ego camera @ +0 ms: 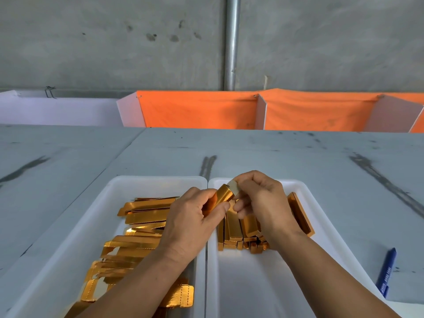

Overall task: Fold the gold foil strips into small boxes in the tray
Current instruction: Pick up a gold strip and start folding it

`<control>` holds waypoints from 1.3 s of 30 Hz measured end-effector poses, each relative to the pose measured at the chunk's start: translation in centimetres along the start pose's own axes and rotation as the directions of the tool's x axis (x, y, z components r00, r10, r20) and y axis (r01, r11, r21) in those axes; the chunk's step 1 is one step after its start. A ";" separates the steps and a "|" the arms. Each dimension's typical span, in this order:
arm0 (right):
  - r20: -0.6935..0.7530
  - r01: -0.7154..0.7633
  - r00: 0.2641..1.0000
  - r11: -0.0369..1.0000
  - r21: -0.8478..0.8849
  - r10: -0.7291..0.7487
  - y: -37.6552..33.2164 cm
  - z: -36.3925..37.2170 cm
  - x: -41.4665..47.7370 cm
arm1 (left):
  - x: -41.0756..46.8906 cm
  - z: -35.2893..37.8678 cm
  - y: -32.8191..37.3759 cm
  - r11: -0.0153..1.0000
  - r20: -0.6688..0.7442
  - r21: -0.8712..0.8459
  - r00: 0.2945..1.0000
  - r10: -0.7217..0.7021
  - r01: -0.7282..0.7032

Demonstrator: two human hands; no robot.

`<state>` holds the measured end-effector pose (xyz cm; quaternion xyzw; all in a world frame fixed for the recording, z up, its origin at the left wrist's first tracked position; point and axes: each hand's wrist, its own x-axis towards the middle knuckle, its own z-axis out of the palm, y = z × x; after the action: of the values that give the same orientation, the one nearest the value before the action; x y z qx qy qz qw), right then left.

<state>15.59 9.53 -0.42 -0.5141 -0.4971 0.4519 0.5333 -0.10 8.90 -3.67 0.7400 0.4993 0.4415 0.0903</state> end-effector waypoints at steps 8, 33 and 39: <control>0.258 -0.376 0.922 0.832 0.409 0.290 -0.1 -0.2 0.3 | 0.0 -0.1 0.1 1.000 -0.005 0.000 1.000 0.006 -0.006; 0.106 -0.097 0.991 0.973 0.210 0.076 0.0 0.3 -0.1 | -0.1 -0.2 0.6 0.999 0.001 0.049 1.000 0.009 -0.009; 0.089 -0.048 0.995 0.989 0.136 0.036 -0.1 0.2 -0.1 | -0.1 -0.2 0.7 0.999 0.000 0.041 1.000 0.004 -0.004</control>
<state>15.37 9.41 -0.39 -0.4662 -0.4762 0.5181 0.5361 0.18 8.43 -3.16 0.7426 0.5069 0.4314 0.0741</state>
